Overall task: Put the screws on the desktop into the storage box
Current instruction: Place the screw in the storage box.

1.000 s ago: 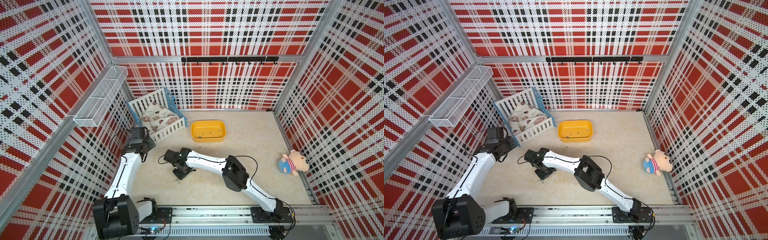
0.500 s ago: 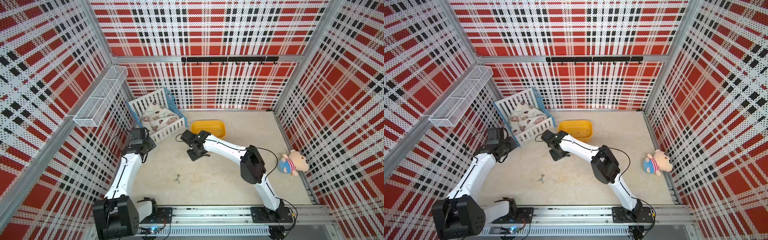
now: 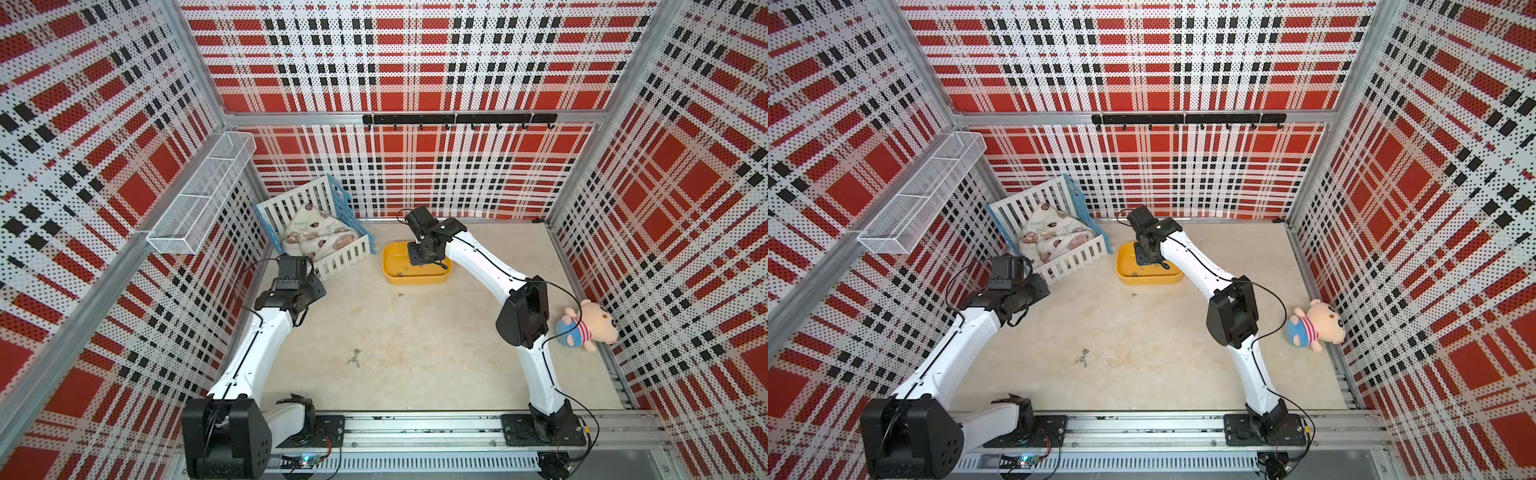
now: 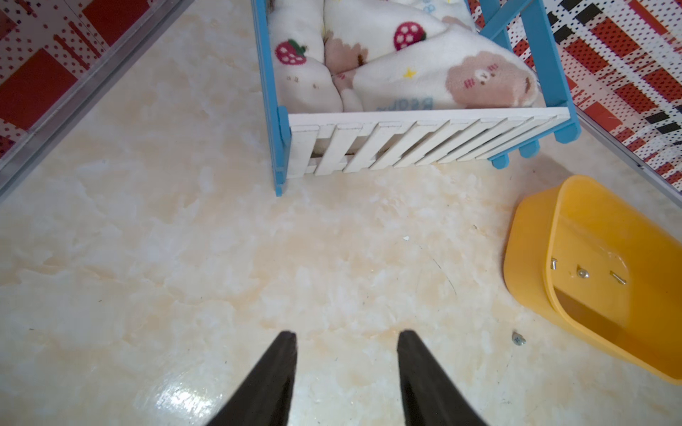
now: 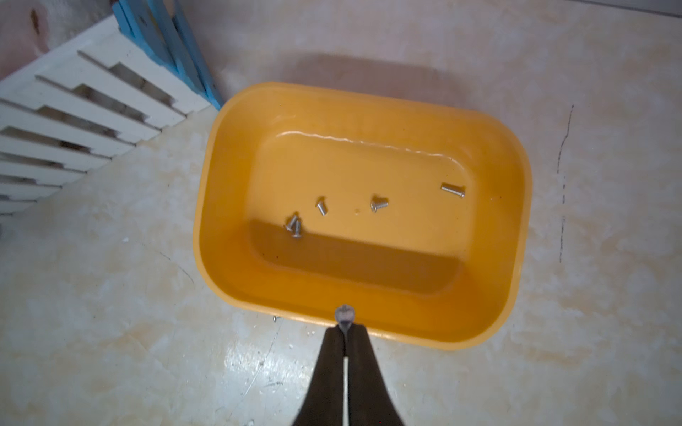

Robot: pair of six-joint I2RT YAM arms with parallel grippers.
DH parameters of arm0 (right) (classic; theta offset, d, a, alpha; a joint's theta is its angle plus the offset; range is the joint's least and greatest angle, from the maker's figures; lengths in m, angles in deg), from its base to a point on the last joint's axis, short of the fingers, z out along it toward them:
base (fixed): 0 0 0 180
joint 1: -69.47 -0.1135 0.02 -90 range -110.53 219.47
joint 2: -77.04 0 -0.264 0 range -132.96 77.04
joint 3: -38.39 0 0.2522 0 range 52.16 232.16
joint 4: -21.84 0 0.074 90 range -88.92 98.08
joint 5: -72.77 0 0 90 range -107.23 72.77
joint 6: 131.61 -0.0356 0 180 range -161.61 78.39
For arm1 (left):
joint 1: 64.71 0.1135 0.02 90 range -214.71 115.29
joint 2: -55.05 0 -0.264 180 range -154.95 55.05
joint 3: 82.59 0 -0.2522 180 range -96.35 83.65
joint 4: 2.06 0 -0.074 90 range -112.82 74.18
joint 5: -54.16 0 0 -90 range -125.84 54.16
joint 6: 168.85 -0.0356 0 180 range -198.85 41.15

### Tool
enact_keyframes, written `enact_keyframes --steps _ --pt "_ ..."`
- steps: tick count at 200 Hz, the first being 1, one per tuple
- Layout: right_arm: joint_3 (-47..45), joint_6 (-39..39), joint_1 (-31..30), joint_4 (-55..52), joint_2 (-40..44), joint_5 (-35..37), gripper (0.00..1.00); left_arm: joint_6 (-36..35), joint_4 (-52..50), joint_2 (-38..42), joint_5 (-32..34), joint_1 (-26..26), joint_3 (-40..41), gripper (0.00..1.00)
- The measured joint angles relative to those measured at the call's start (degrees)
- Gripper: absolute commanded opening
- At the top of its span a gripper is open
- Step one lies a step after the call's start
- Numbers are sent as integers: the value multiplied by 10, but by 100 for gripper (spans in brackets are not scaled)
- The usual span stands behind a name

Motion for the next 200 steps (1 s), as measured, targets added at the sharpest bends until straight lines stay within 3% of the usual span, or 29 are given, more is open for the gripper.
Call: enact_keyframes --steps 66,135,200 --pt "57 -6 46 0 -113 -11 0 9 -2 0 13 -21 0 51" --pt "83 -7 62 -3 -164 -24 0 14 -12 0 22 -31 -4 51" --pt "86 -7 66 -3 -189 -33 10 17 -18 -12 31 -47 -24 51"
